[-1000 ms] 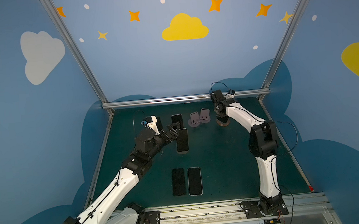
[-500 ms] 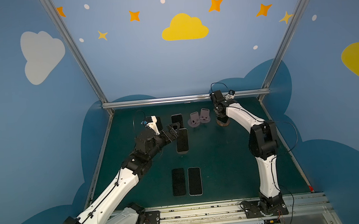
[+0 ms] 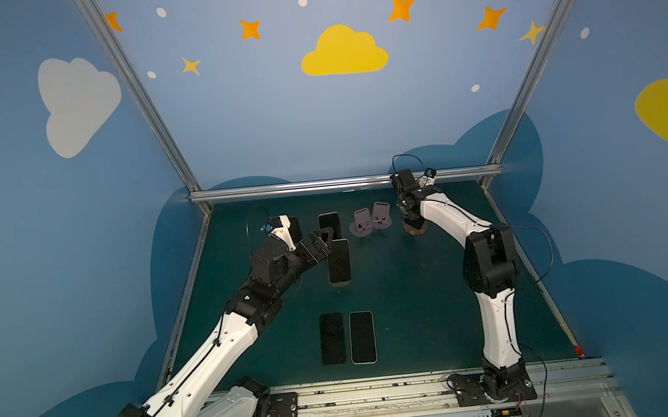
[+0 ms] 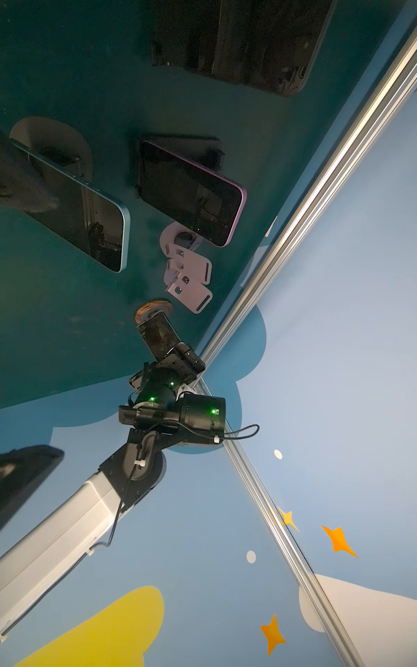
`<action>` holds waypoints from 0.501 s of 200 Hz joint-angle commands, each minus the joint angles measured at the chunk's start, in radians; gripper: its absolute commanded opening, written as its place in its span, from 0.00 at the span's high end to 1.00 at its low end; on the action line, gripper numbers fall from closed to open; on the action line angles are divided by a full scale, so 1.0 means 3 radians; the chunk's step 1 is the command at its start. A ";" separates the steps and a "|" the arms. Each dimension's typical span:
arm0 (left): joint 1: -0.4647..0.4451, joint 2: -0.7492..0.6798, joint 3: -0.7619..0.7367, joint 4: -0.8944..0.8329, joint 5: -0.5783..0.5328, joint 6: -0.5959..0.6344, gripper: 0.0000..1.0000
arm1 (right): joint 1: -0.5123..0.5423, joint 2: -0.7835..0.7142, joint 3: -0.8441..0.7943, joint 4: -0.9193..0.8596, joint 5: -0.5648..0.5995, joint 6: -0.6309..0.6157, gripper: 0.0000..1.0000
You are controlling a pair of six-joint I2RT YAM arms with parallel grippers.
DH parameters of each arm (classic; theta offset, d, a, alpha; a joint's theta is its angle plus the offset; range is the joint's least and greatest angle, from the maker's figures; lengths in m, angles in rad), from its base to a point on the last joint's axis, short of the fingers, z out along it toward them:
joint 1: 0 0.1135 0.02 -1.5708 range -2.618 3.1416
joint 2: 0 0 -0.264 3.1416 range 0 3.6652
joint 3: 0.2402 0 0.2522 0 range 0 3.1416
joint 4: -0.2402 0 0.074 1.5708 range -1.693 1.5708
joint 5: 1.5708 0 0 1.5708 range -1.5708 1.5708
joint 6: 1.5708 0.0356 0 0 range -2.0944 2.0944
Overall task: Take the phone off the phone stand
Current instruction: 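Close the right gripper on the light-blue-framed phone's top edge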
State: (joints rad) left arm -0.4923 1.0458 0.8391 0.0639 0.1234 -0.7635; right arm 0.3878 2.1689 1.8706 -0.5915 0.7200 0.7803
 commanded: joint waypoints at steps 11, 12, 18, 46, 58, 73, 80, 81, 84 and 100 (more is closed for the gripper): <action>0.0018 0.0015 -0.0030 0.0068 0.0025 -0.0002 0.00 | 0.0011 -0.0015 -0.0116 0.0096 -0.0065 -0.0018 0.06; 0.0019 0.0016 -0.0028 0.0068 0.0026 -0.0002 0.00 | 0.0011 -0.0012 -0.0115 0.0093 -0.0064 -0.0019 0.06; 0.0023 0.0016 -0.0028 0.0068 0.0028 -0.0004 0.00 | 0.0011 -0.0007 -0.0110 0.0087 -0.0066 -0.0019 0.06; 0.0030 0.0017 -0.0028 0.0068 0.0036 -0.0006 0.00 | 0.0015 -0.0017 -0.0138 0.0099 -0.0038 -0.0009 0.09; 0.0034 0.0016 -0.0030 0.0068 0.0034 -0.0006 0.00 | 0.0010 -0.0034 -0.0172 0.0147 -0.0058 -0.0026 0.10; 0.0039 0.0016 -0.0027 0.0073 0.0039 -0.0011 0.00 | 0.0009 -0.0034 -0.0176 0.0164 -0.0069 -0.0039 0.13; 0.0033 0.0016 -0.0026 0.0073 0.0039 -0.0011 0.00 | 0.0011 -0.0035 -0.0180 0.0166 -0.0073 -0.0045 0.15; 0.0034 0.0019 -0.0026 0.0073 0.0039 -0.0011 0.00 | 0.0011 -0.0037 -0.0181 0.0174 -0.0073 -0.0047 0.15; 0.0037 0.0014 -0.0027 0.0073 0.0038 -0.0011 0.00 | 0.0009 -0.0039 -0.0181 0.0172 -0.0078 -0.0049 0.16; 0.0042 0.0012 -0.0026 0.0073 0.0044 -0.0010 0.00 | 0.0011 -0.0055 -0.0224 0.0224 -0.0092 -0.0080 0.19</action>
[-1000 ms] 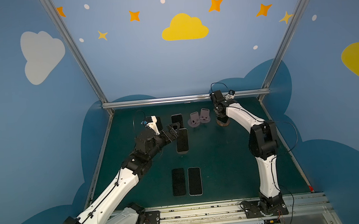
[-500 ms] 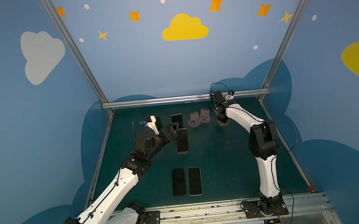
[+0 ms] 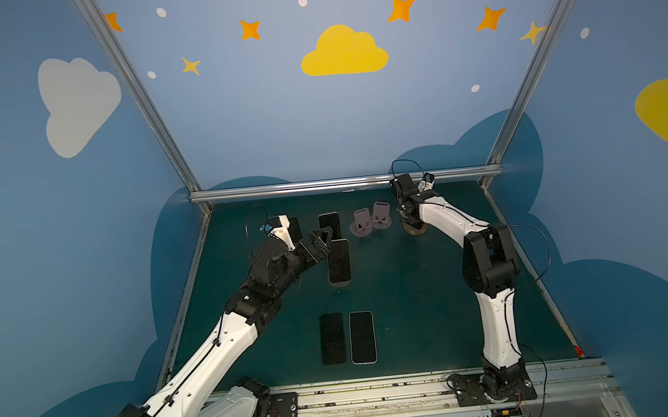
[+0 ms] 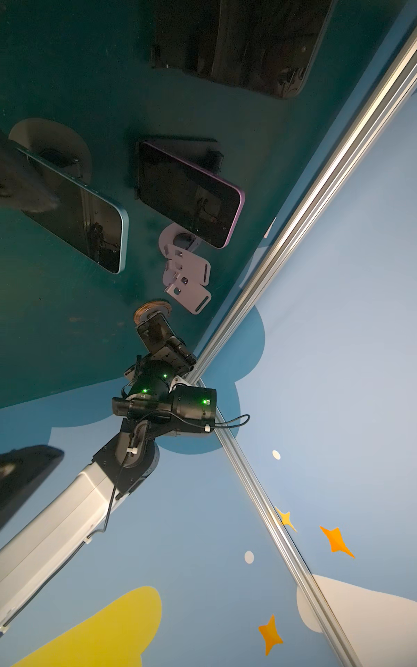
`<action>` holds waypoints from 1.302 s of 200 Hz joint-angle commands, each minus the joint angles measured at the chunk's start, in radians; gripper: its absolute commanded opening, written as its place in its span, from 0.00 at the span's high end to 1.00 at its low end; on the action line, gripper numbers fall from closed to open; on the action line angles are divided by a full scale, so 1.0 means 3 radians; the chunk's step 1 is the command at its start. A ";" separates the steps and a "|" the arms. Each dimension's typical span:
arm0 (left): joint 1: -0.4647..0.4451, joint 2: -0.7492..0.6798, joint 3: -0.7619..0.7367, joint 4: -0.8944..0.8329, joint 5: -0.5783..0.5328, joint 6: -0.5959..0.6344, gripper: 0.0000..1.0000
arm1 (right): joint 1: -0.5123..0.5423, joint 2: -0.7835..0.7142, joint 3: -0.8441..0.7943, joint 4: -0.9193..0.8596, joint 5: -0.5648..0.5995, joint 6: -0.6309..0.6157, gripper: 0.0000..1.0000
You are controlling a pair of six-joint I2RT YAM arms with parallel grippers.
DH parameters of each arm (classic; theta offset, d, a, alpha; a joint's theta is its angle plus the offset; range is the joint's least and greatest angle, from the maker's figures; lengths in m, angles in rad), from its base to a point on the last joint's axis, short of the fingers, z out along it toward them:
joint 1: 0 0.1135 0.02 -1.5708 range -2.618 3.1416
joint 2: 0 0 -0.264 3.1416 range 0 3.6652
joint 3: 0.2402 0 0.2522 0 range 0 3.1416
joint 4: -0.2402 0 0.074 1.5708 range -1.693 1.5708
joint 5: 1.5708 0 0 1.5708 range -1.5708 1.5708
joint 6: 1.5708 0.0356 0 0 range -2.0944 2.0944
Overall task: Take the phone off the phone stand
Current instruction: 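Close the right gripper on the light-blue-framed phone's top edge, then lift the light-blue-framed phone up off its wooden stand with the right gripper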
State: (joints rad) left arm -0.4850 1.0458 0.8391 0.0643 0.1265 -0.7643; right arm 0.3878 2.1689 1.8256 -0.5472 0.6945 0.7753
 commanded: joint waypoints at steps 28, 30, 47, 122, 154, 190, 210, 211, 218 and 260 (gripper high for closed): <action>0.0022 0.0011 -0.0029 0.0077 0.0034 -0.0014 0.00 | 0.0013 -0.0115 -0.0181 0.0206 -0.0022 -0.0142 0.20; 0.0022 0.0009 -0.0026 0.0077 0.0034 -0.0010 0.00 | 0.0014 -0.0120 -0.0190 0.0210 -0.0024 -0.0147 0.21; 0.0023 0.0011 -0.0028 0.0077 0.0039 -0.0015 0.00 | 0.0019 -0.0166 -0.0249 0.0280 -0.0020 -0.0194 0.23; 0.0032 0.0025 -0.0034 0.0087 0.0049 -0.0022 0.00 | 0.0058 -0.0323 -0.0363 0.0524 -0.0026 -0.0423 0.28; 0.0029 0.0024 -0.0033 0.0094 0.0056 -0.0028 0.00 | 0.0072 -0.0406 -0.0428 0.0610 -0.0057 -0.0477 0.28; 0.0029 0.0024 -0.0038 0.0102 0.0064 -0.0030 0.00 | 0.0083 -0.0515 -0.0511 0.0708 -0.0068 -0.0552 0.28; 0.0031 0.0031 -0.0036 0.0108 0.0069 -0.0038 0.00 | 0.0083 -0.0553 -0.0517 0.0724 -0.0073 -0.0588 0.28; 0.0031 0.0031 -0.0037 0.0108 0.0069 -0.0039 0.00 | 0.0083 -0.0558 -0.0519 0.0727 -0.0074 -0.0589 0.28; 0.0032 0.0030 -0.0040 0.0108 0.0072 -0.0037 0.00 | 0.0083 -0.0568 -0.0522 0.0736 -0.0071 -0.0606 0.28; 0.0036 0.0027 -0.0048 0.0121 0.0069 -0.0042 0.00 | 0.0083 -0.0613 -0.0540 0.0760 -0.0099 -0.0662 0.28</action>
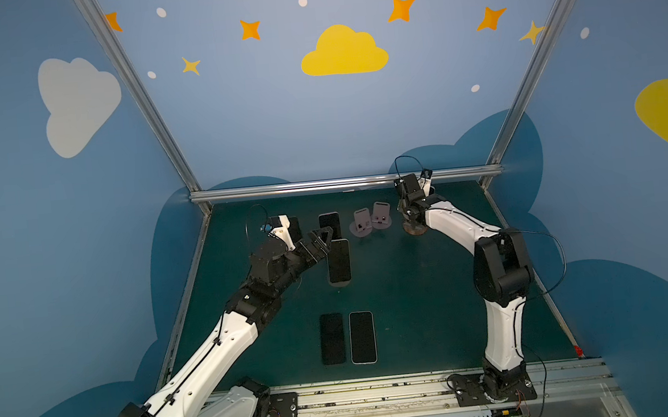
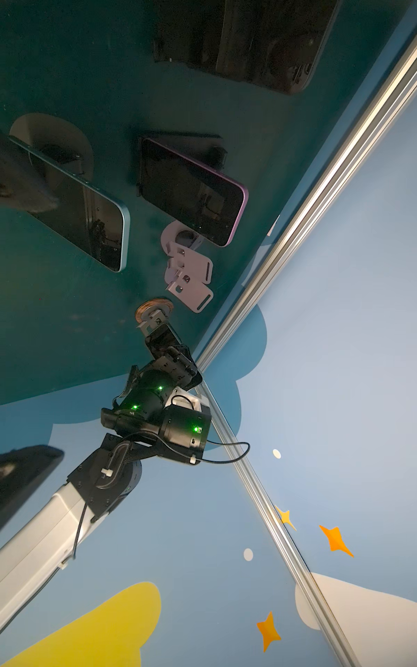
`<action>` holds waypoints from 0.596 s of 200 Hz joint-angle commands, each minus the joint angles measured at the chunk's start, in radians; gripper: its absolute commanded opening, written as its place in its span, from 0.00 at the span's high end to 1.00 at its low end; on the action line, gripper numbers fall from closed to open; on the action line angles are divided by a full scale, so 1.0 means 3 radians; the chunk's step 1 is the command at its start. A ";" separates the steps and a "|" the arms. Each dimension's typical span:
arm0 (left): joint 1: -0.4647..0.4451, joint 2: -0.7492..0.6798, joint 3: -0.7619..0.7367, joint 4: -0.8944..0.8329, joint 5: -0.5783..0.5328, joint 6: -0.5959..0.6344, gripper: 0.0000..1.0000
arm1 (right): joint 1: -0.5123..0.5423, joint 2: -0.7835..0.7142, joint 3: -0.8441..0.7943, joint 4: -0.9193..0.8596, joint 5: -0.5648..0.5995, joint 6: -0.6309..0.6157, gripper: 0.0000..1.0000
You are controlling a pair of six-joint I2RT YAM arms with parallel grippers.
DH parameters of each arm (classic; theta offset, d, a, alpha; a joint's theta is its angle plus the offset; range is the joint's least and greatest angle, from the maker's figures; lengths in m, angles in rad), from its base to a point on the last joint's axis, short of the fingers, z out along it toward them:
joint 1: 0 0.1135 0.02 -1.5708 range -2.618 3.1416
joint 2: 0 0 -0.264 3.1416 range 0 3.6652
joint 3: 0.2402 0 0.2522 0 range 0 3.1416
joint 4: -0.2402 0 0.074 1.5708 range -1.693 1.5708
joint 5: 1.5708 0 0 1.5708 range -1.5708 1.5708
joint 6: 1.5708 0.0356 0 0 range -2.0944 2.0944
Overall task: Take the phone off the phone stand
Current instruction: 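Lift the light-blue-framed phone up off its wooden stand with the right gripper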
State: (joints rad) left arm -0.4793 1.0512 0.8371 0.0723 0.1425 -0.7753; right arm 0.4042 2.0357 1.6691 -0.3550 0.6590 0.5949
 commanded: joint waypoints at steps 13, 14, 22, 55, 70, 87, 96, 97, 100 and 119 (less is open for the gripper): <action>0.0011 0.0011 -0.0040 0.0097 0.0017 -0.0005 0.00 | 0.0032 -0.0189 -0.0058 0.0157 -0.0026 -0.0075 0.28; 0.0012 0.0010 -0.0040 0.0097 0.0016 -0.0001 0.00 | 0.0030 -0.0192 -0.0060 0.0159 -0.0032 -0.0078 0.28; 0.0013 0.0010 -0.0040 0.0097 0.0012 -0.0002 0.00 | 0.0029 -0.0204 -0.0098 0.0197 -0.0090 -0.0098 0.28; 0.0017 0.0014 -0.0049 0.0102 0.0011 -0.0002 0.00 | 0.0040 -0.0263 -0.0226 0.0318 -0.0183 -0.0212 0.29; 0.0016 0.0017 -0.0049 0.0107 0.0016 -0.0007 0.00 | 0.0048 -0.0297 -0.0273 0.0361 -0.0200 -0.0251 0.29; 0.0016 0.0021 -0.0051 0.0107 0.0008 -0.0001 0.00 | 0.0055 -0.0346 -0.0318 0.0397 -0.0207 -0.0289 0.30; 0.0014 0.0010 -0.0051 0.0107 0.0006 -0.0003 0.00 | 0.0063 -0.0373 -0.0339 0.0421 -0.0199 -0.0318 0.30; 0.0016 0.0012 -0.0050 0.0107 0.0006 0.0000 0.00 | 0.0061 -0.0376 -0.0339 0.0421 -0.0198 -0.0319 0.30; 0.0017 0.0014 -0.0050 0.0107 0.0006 0.0003 0.00 | 0.0066 -0.0383 -0.0345 0.0421 -0.0198 -0.0325 0.30; 0.0016 0.0013 -0.0052 0.0107 -0.0004 0.0009 0.00 | 0.0074 -0.0438 -0.0367 0.0424 -0.0193 -0.0360 0.30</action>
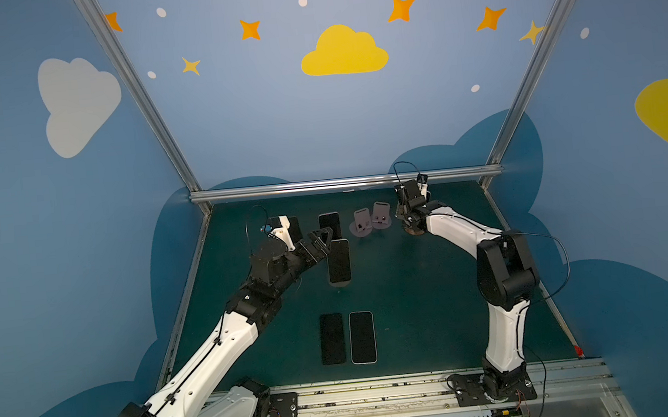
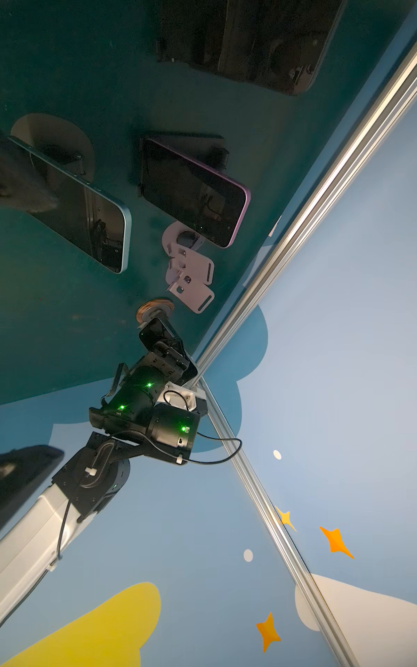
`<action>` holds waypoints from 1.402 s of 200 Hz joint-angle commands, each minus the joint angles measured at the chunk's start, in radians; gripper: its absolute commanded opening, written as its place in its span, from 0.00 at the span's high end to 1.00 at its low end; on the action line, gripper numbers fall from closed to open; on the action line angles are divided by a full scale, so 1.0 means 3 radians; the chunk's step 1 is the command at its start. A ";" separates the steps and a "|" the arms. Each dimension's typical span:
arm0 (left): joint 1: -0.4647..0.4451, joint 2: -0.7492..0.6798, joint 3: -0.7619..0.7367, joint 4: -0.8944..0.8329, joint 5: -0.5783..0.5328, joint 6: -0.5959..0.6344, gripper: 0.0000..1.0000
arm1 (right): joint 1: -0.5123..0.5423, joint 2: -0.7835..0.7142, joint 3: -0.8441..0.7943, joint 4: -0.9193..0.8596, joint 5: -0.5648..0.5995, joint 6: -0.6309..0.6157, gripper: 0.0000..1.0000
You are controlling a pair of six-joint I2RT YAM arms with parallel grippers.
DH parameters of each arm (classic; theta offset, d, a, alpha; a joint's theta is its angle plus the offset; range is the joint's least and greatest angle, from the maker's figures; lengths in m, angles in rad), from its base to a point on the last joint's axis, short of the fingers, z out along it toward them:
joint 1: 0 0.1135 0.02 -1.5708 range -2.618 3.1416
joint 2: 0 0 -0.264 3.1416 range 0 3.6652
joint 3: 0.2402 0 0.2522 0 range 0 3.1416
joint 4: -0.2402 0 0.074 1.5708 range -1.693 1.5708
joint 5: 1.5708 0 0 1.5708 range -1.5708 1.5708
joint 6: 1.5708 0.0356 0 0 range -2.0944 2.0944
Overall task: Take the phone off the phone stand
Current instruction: 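Lift the light-blue-framed phone up off its wooden stand with the right gripper, then carry the held phone toward the robot beside the flat phones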
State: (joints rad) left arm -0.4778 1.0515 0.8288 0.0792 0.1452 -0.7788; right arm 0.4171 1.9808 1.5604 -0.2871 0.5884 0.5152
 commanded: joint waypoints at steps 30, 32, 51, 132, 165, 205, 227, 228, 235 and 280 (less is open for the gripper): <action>0.0011 -0.0003 -0.0009 0.0059 -0.0028 0.0054 0.00 | 0.0069 -0.0372 -0.0116 0.0229 0.0048 -0.0138 0.30; 0.0012 -0.0009 -0.0011 0.0056 -0.0029 0.0058 0.00 | 0.0067 -0.0381 -0.0122 0.0234 0.0049 -0.0138 0.30; 0.0008 -0.0036 -0.0016 0.0058 -0.0072 0.0079 0.00 | 0.0091 -0.0471 -0.0245 0.0264 0.0059 -0.0150 0.30; 0.0016 -0.0057 -0.0027 0.0048 -0.0120 0.0121 0.00 | 0.0192 -0.1198 -0.0916 0.0244 0.0072 -0.0180 0.30; 0.0015 -0.0084 -0.0022 0.0038 -0.0156 0.0151 0.00 | 0.0284 -0.1510 -0.1124 -0.0039 0.0058 -0.0039 0.31; 0.0023 -0.0131 -0.0034 0.0028 -0.0233 0.0203 0.00 | 0.0444 -0.1868 -0.1269 -0.0770 -0.0197 0.0171 0.31; 0.0023 -0.0153 -0.0046 0.0030 -0.0264 0.0230 0.00 | 0.0569 -0.2065 -0.1505 -0.0927 -0.0239 0.0313 0.33; 0.0020 -0.0155 -0.0047 0.0029 -0.0266 0.0229 0.00 | 0.0573 -0.2076 -0.1517 -0.0928 -0.0233 0.0318 0.33; 0.0021 -0.0154 -0.0052 0.0028 -0.0279 0.0236 0.00 | 0.0628 -0.2136 -0.1606 -0.0944 -0.0209 0.0356 0.33; 0.0017 -0.0106 -0.0049 0.0033 -0.0274 0.0241 0.00 | 0.0892 -0.2442 -0.2040 -0.1040 -0.0201 0.0609 0.34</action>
State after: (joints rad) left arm -0.4759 1.0199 0.8242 0.0784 0.0734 -0.7288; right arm 0.6468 1.3025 0.9848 -0.5659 0.5152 0.6308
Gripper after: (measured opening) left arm 0.998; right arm 0.731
